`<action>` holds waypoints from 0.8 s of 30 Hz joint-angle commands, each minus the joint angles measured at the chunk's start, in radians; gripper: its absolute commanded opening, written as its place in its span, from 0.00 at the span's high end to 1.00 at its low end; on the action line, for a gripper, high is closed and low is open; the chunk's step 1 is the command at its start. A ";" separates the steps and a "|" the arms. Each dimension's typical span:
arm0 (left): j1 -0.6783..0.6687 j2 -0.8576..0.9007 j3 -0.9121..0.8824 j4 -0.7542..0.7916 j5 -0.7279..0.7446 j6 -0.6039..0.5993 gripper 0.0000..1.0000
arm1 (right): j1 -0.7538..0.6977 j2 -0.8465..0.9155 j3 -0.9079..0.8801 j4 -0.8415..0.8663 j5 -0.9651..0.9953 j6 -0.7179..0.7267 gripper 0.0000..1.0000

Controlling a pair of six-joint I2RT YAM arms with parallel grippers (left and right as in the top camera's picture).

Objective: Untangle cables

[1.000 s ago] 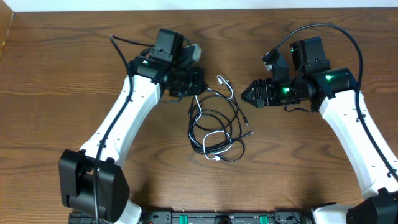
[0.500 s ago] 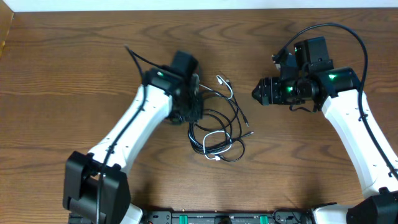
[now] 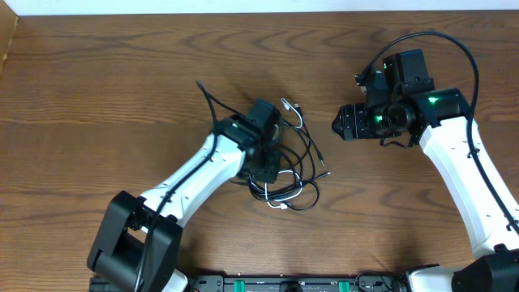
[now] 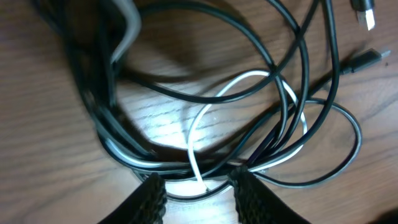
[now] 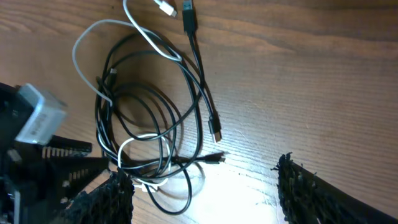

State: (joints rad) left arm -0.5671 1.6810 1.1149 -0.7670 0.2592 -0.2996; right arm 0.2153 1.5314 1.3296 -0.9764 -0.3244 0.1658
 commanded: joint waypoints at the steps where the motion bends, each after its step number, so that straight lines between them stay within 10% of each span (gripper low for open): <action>1: -0.031 -0.014 -0.047 0.035 -0.045 -0.004 0.60 | -0.005 0.000 0.002 -0.011 0.008 -0.026 0.27; 24: -0.040 0.047 -0.194 0.233 -0.085 -0.011 0.66 | -0.005 0.000 0.002 -0.029 0.008 -0.033 0.26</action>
State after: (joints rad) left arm -0.6071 1.7054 0.9314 -0.5320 0.1776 -0.3115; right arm 0.2153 1.5311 1.3296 -1.0031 -0.3202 0.1478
